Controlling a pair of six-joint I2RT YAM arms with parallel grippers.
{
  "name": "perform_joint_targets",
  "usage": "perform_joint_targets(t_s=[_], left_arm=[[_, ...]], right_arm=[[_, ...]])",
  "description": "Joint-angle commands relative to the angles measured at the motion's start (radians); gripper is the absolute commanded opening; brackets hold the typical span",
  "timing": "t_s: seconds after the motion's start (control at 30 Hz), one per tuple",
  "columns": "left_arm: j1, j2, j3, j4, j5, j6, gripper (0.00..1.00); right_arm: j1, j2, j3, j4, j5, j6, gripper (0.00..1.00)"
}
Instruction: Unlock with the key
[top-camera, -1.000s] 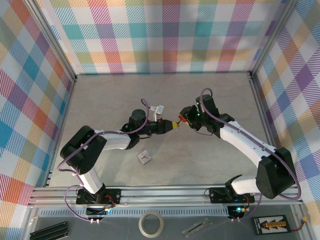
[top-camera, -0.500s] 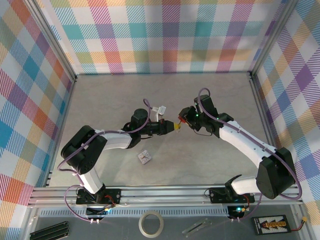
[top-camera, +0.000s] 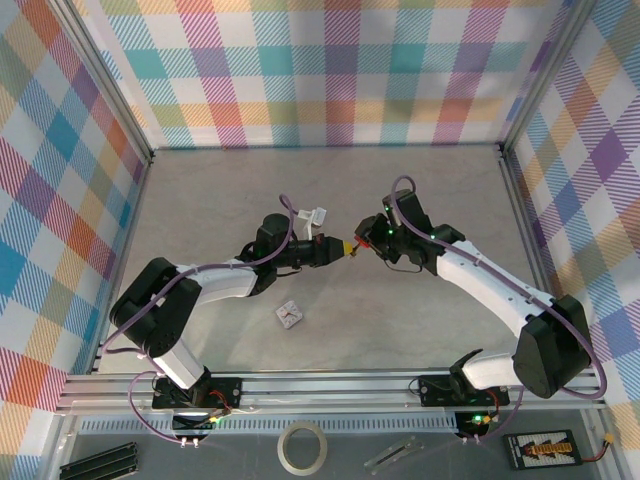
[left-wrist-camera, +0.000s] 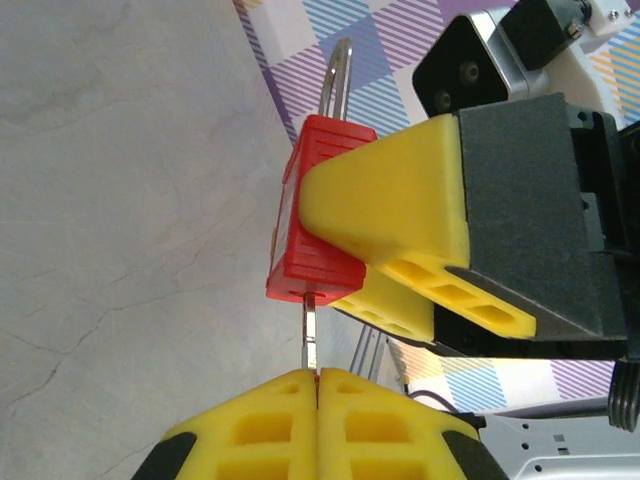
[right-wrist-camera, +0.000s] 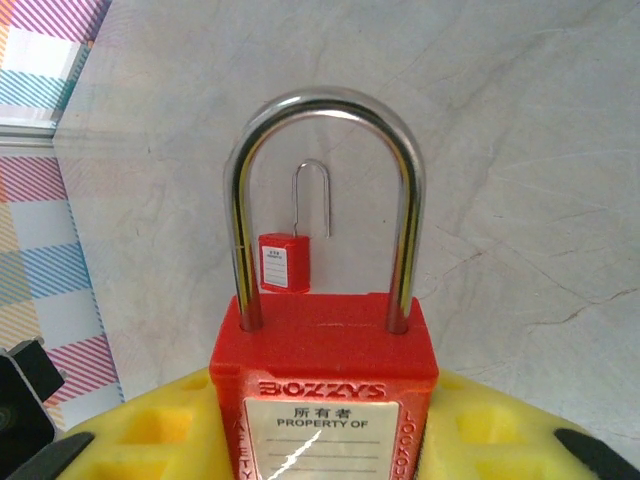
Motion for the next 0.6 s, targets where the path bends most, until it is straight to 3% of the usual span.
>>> perform_joint_targets(t_s=[0.0,0.57], left_arm=[[0.03,-0.022,0.027,0.133,-0.149,-0.014,0.0],[-0.084,0.003,-0.076,0.321,-0.327,-0.065,0.0]], right_arm=[[0.075,0.016,0.013,-0.108,-0.158,0.0,0.19],[0.104,0.019,-0.086,0.08,-0.179,0.193,0.17]])
